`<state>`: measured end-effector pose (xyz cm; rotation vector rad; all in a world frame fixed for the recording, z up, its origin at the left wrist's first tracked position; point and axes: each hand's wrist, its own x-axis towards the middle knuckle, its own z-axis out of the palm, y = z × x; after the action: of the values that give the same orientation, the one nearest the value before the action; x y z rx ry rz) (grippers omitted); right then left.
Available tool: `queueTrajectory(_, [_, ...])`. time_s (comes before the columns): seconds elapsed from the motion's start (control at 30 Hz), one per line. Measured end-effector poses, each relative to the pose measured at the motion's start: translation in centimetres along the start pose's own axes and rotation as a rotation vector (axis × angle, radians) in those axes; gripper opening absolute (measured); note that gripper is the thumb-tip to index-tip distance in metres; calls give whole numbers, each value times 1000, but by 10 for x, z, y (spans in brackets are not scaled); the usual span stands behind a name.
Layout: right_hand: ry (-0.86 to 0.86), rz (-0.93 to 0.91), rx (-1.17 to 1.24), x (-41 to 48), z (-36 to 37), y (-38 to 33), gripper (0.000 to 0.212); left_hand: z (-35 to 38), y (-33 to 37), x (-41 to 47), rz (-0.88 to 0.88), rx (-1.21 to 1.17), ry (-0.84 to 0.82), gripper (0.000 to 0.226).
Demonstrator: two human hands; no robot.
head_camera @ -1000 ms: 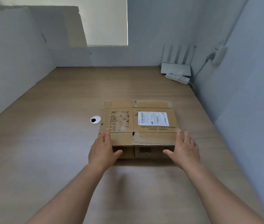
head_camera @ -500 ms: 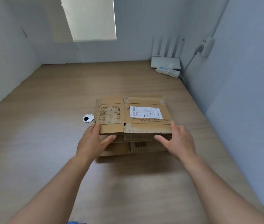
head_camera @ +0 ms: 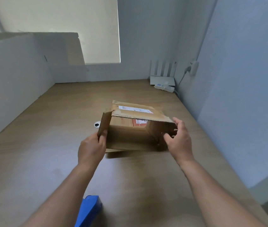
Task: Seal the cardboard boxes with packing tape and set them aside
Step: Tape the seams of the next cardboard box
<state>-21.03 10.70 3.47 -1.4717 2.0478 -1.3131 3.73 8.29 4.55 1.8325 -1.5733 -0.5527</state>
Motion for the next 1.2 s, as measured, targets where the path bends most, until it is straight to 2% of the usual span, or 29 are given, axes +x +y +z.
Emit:
queueTrajectory(0.07, [44, 61, 75, -10, 0, -8, 55, -7, 2, -7, 11, -129, 7, 39])
queueTrajectory(0.17, [62, 67, -46, -24, -6, -17, 13, -20, 4, -17, 45, -174, -8, 28])
queueTrajectory(0.27, [93, 78, -124, -32, -16, -28, 13, -34, 3, -24, 90, -193, -60, 26])
queueTrajectory(0.37, [109, 213, -46, -32, -33, -37, 38, -47, 7, -38, 62, -357, -138, 21])
queueTrajectory(0.47, [73, 115, -162, -36, -47, -41, 12, -57, 10, -53, -8, -459, -185, 18])
queueTrajectory(0.53, [96, -5, -254, -42, -55, -44, 10, -60, 12, -60, -13, -420, -177, 17])
queueTrajectory(0.63, [91, -56, -203, -49, -63, -47, 6, -57, 15, -67, 12, -277, -164, 15])
queueTrajectory(0.7, [-36, -38, -209, -53, -65, -42, 8, -47, 17, -75, -6, -231, -175, 18])
queueTrajectory(0.77, [-263, -50, -244, -62, -65, -33, 13, -35, 15, -85, 15, -227, -204, 19])
queueTrajectory(0.87, [-559, -10, -262, -71, -66, -18, 51, -21, 7, -95, 97, -256, -305, 38])
queueTrajectory(0.93, [-654, 34, -176, -70, -73, -12, 74, -20, -2, -98, 154, -304, -388, 58])
queueTrajectory(1.0, [-740, 69, -106, -64, -79, -7, 85, -18, -15, -100, 221, -362, -436, 71])
queueTrajectory(1.03, [-767, 70, -111, -61, -80, -4, 82, -17, -21, -102, 246, -372, -441, 73])
queueTrajectory(1.1, [-773, 44, -160, -54, -77, 0, 59, -13, -26, -104, 296, -324, -406, 82])
queueTrajectory(1.17, [-757, -7, -222, -51, -72, -1, 32, -7, -29, -106, 332, -273, -320, 91])
queueTrajectory(1.2, [-758, -49, -267, -49, -69, -3, 28, -4, -31, -106, 348, -250, -258, 89])
